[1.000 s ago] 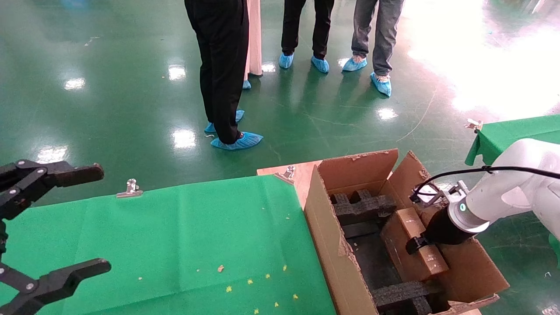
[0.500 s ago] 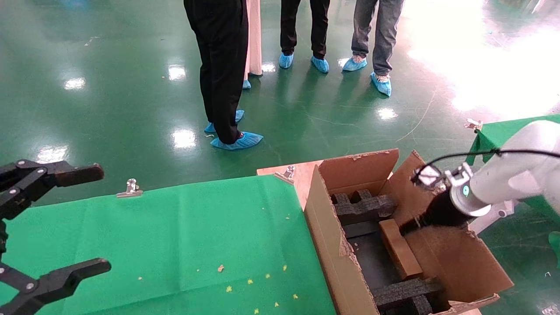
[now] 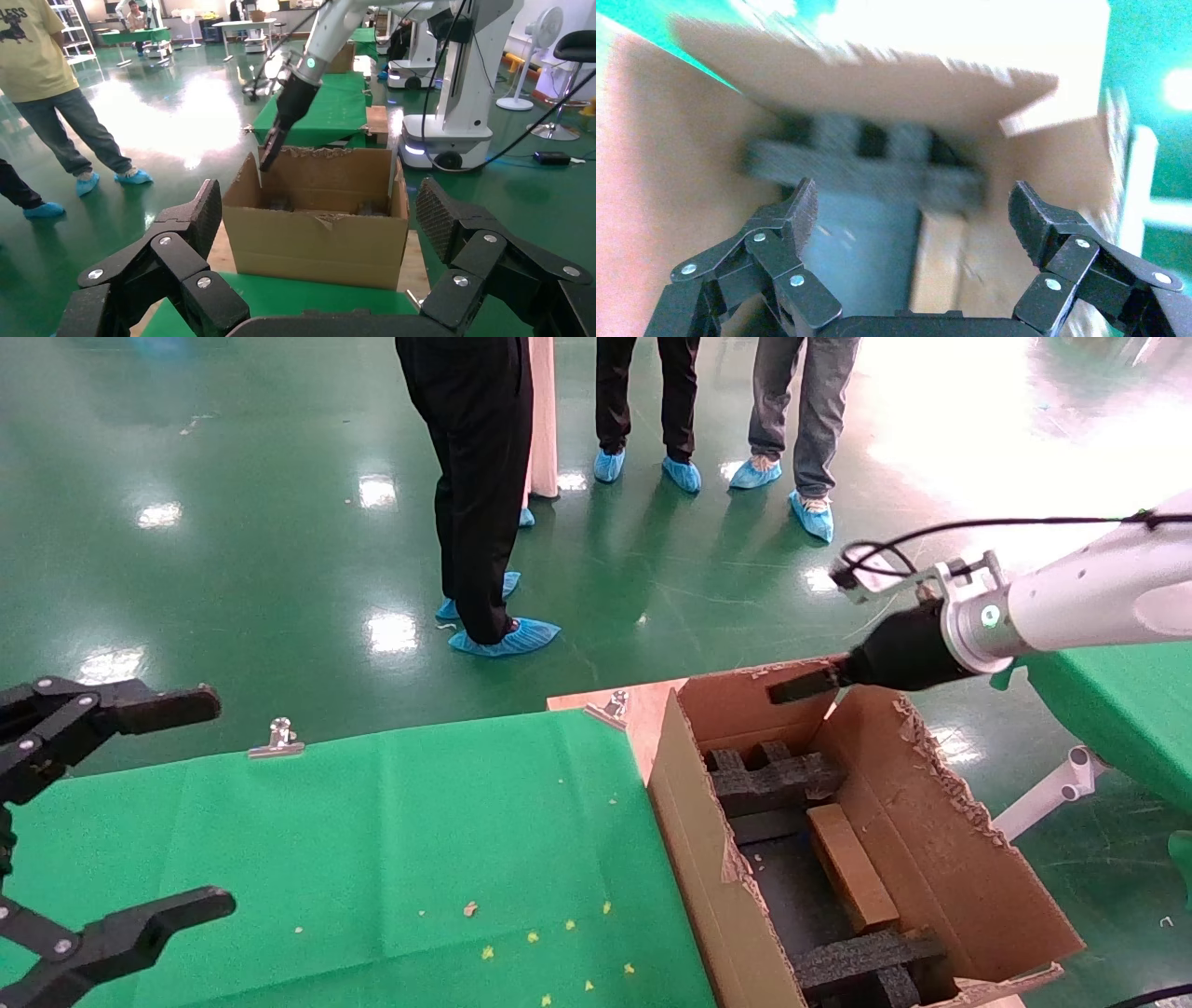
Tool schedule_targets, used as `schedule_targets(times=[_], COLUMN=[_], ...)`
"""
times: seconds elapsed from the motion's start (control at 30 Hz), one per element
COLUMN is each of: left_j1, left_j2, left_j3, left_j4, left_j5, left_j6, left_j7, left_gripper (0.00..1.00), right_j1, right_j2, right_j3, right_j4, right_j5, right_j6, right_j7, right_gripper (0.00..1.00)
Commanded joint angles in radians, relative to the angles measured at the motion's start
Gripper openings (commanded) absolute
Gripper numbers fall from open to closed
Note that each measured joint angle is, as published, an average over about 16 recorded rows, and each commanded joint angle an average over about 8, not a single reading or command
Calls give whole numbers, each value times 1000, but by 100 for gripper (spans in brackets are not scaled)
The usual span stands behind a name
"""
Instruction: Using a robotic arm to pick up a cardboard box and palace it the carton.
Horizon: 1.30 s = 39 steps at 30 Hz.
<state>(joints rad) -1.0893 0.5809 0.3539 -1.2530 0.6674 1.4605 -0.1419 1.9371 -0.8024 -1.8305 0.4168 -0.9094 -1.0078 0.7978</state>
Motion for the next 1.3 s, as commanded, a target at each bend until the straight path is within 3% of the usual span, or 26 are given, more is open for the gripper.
schedule_targets(times=[0.03, 0.33, 0.7, 1.3], left_j1=[0, 0, 0, 0], left_j2=[0, 0, 0, 0], left_j3=[0, 0, 0, 0], left_j4=[0, 0, 0, 0], left_j5=[0, -1, -1, -1], left_j6=[0, 0, 0, 0], left_j7=[0, 0, 0, 0], left_gripper=[100, 100, 100, 100], right_j1=[26, 71, 50, -213], right_j2=[22, 125, 127, 146], right_j3=[18, 77, 107, 524], right_j4=[50, 264, 275, 447], right_j5=[21, 106, 107, 128], right_j6=[-13, -69, -79, -197], right_j7=[-22, -88, -98, -246], right_gripper=[100, 100, 100, 100])
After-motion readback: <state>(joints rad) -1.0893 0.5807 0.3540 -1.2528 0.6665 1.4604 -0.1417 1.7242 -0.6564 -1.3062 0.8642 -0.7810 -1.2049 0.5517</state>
